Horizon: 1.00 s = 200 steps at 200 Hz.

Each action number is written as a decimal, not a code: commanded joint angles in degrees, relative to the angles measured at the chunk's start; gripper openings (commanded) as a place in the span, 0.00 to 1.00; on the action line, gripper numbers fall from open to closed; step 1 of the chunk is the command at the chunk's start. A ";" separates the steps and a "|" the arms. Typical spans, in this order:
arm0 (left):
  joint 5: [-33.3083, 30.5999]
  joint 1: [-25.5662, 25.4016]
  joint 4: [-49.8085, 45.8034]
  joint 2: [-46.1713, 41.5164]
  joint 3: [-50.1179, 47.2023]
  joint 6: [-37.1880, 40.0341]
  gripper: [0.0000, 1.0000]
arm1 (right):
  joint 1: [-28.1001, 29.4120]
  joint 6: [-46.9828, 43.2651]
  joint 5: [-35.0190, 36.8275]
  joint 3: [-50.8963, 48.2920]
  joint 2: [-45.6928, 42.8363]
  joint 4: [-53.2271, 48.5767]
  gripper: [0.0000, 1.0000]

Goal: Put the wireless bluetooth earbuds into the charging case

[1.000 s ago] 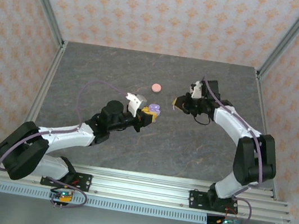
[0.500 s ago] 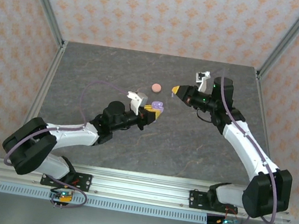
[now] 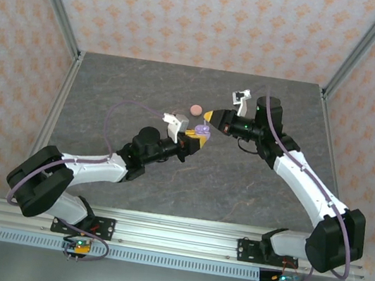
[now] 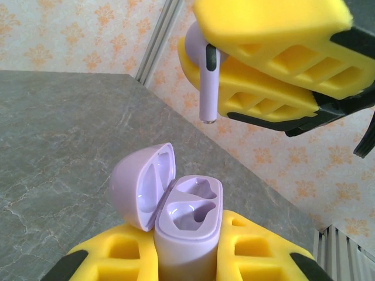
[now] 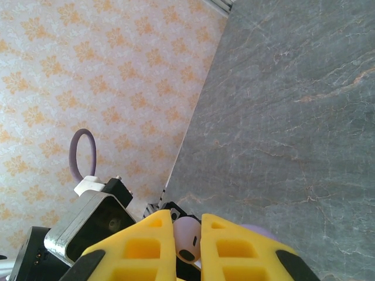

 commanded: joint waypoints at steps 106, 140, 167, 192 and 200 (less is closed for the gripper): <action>-3.39 -0.40 3.60 -1.08 1.66 -0.57 0.07 | 0.92 -2.19 -1.05 0.86 0.45 -0.78 0.13; -3.61 -0.49 3.65 -1.24 1.73 -0.27 0.07 | 1.23 -2.29 -0.86 0.48 0.48 -1.08 0.13; -3.25 -0.55 3.78 -1.47 1.73 0.19 0.07 | 1.27 -2.60 -0.53 0.29 0.61 -1.61 0.13; -3.52 -0.83 3.34 -1.86 1.73 1.07 0.07 | 1.20 -2.52 -0.62 0.37 1.11 -1.75 0.13; -3.50 -0.95 3.32 -1.91 1.73 1.21 0.07 | 1.20 -2.58 -0.59 0.31 1.15 -1.78 0.13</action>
